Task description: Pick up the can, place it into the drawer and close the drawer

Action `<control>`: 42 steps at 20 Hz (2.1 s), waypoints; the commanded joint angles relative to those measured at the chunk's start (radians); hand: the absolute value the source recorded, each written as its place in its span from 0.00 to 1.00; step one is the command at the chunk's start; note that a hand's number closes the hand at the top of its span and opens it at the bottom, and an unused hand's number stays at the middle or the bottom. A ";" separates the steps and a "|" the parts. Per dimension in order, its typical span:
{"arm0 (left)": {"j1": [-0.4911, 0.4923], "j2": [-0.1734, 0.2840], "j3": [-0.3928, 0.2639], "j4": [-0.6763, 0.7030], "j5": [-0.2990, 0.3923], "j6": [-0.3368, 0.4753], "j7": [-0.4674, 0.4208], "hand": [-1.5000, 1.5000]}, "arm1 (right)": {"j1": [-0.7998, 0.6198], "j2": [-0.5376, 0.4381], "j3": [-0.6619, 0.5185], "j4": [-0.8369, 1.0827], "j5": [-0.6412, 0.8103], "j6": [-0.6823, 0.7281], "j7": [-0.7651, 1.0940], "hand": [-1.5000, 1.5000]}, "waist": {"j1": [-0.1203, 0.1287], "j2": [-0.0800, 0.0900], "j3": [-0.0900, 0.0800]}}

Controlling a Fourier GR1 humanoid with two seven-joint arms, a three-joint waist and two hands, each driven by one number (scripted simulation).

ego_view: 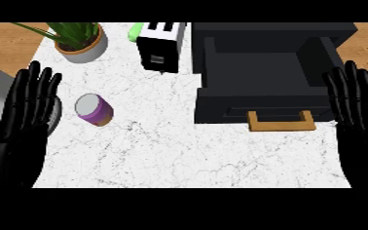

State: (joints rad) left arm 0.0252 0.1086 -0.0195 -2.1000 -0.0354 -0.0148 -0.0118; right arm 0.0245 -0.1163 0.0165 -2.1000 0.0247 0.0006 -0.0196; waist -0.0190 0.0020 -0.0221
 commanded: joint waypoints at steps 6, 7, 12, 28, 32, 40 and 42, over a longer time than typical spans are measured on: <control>0.000 -0.105 0.115 0.049 -0.173 0.269 0.011 0.00 | -0.043 0.020 -0.042 0.048 -0.056 -0.001 -0.018 0.00 | 0.025 0.000 0.023; 0.095 -0.106 0.189 0.109 -0.068 0.331 0.151 0.00 | 0.055 0.027 -0.061 0.065 -0.024 -0.054 0.122 0.00 | 0.035 0.010 0.019; 0.017 -0.108 0.176 0.065 -0.151 0.443 0.351 0.00 | 0.016 0.050 -0.048 0.055 -0.012 -0.099 0.243 0.00 | 0.021 -0.001 0.022; -0.083 -0.094 0.185 0.275 -0.113 0.481 0.292 0.00 | 0.069 0.011 -0.180 0.045 -0.120 -0.008 0.190 0.00 | 0.015 -0.001 0.021; -0.116 -0.108 0.039 0.329 -0.184 0.627 0.323 0.00 | 0.070 0.007 -0.204 0.094 -0.134 0.025 0.126 0.00 | 0.014 -0.001 0.022; -0.053 -0.108 0.012 0.480 -0.107 0.688 0.153 0.00 | 0.126 0.029 -0.200 0.027 -0.121 0.038 0.138 0.00 | 0.015 -0.002 0.022; -0.093 -0.109 0.114 0.562 -0.066 0.611 0.120 0.00 | 0.086 0.032 -0.167 -0.003 -0.080 0.009 0.198 0.00 | 0.016 -0.002 0.022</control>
State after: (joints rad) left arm -0.0395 0.0017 0.0603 -1.6592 -0.1465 0.5933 0.1844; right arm 0.1319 -0.0926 -0.1723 -2.0907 -0.0855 0.0234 0.1516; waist -0.0034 0.0000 -0.0001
